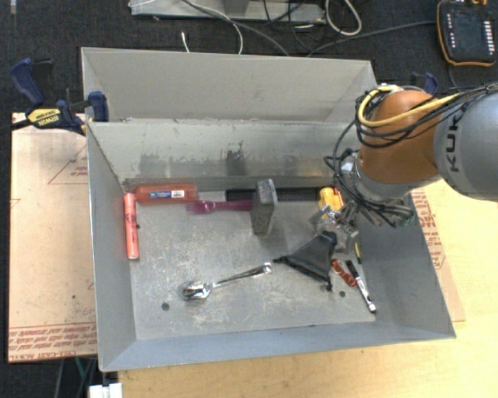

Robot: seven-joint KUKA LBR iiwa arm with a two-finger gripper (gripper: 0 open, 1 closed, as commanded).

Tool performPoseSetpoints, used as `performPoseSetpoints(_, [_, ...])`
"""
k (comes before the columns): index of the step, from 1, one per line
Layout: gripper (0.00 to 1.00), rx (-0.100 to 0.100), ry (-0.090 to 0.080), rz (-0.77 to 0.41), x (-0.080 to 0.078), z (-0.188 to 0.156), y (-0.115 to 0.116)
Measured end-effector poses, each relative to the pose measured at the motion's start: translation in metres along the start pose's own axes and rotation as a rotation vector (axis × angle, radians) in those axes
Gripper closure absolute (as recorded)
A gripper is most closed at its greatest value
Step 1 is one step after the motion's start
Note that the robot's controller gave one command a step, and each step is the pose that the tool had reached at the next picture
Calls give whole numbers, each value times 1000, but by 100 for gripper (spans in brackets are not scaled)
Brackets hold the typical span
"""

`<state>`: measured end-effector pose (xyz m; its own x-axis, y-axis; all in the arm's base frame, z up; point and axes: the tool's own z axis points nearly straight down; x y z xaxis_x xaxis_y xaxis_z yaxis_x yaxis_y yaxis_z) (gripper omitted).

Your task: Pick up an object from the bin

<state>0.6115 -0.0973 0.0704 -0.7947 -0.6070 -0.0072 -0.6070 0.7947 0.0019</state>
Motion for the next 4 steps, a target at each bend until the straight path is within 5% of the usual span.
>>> performPoseSetpoints(1, [100,0,0,0,0,0,0])
performPoseSetpoints(4, [100,-3,-1,4,-1,-98,2])
